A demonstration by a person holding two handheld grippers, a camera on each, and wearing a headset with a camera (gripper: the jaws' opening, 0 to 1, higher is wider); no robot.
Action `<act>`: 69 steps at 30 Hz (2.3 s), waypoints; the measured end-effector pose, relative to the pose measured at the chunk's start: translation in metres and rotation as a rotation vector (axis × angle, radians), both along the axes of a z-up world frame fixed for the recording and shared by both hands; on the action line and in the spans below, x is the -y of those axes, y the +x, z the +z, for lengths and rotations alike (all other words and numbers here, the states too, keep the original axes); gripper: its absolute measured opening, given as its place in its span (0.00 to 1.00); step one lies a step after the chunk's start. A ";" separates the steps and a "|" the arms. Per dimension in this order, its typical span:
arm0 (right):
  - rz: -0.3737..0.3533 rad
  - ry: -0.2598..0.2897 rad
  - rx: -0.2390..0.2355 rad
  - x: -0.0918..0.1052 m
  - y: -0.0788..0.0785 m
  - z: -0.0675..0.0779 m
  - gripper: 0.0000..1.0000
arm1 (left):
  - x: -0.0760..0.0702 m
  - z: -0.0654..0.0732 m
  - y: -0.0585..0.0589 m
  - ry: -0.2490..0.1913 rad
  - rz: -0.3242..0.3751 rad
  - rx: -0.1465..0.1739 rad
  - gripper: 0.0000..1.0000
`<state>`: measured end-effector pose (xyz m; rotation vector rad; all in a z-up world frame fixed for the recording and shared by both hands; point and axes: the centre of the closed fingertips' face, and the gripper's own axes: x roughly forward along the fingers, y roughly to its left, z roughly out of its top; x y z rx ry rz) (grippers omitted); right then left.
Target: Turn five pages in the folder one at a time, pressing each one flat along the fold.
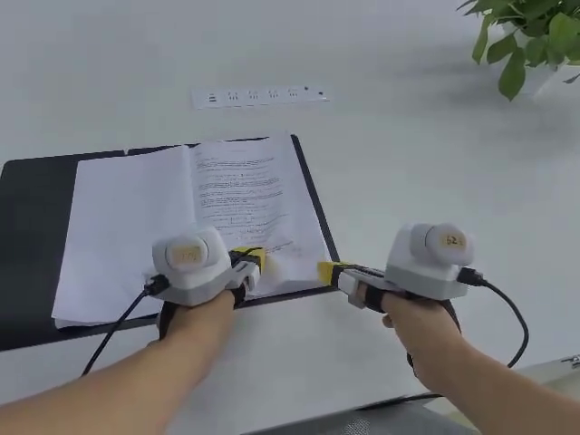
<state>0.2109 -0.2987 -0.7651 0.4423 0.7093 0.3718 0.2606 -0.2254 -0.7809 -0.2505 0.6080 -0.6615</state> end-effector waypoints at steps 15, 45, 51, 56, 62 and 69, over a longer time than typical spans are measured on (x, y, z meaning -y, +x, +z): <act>-0.012 0.146 0.131 -0.030 0.011 0.065 0.00 | -0.051 0.036 -0.024 0.101 -0.094 0.107 0.13; 0.218 0.327 0.229 -0.190 0.012 0.147 0.00 | -0.216 0.083 -0.079 0.144 0.067 0.188 0.24; 0.278 0.305 0.194 -0.229 0.012 0.136 0.00 | -0.241 0.085 -0.086 0.134 0.114 0.182 0.25; 0.325 0.270 0.149 -0.264 0.012 0.118 0.00 | -0.263 0.082 -0.094 0.127 0.157 0.168 0.25; 0.377 0.184 0.087 -0.292 0.010 0.090 0.00 | -0.279 0.076 -0.104 0.130 0.189 0.150 0.25; 0.411 0.140 0.028 -0.315 0.008 0.062 0.00 | -0.290 0.073 -0.110 0.118 0.220 0.137 0.24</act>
